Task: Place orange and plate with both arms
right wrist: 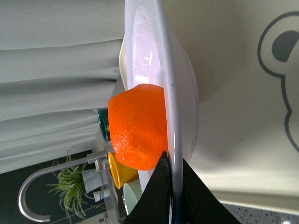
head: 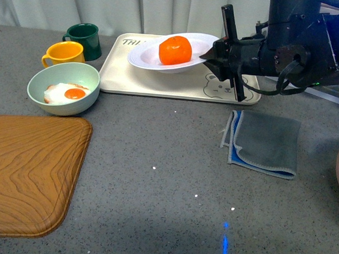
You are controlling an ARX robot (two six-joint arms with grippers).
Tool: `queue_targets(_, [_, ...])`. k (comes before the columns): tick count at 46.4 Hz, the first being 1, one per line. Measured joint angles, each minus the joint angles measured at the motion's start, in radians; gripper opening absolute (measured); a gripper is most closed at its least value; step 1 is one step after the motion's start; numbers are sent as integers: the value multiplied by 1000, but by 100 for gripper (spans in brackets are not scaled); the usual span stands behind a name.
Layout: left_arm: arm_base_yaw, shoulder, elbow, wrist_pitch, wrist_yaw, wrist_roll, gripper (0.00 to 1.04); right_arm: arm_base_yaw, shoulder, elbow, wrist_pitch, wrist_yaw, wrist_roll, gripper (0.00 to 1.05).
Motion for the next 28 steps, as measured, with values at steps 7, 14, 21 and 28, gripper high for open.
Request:
queue_targets(7, [0, 0, 0, 0, 0, 0, 98, 2, 16, 58, -101, 23, -50, 4])
queue_targets(14, [0, 0, 0, 0, 0, 0, 98, 2, 16, 60, -125, 35, -82, 25])
queue_targets(21, [0, 0, 0, 0, 0, 0, 98, 2, 8, 29, -120, 54, -117, 46])
queue_targets(28, [0, 0, 0, 0, 0, 0, 98, 1, -40, -34, -127, 113, -211, 67])
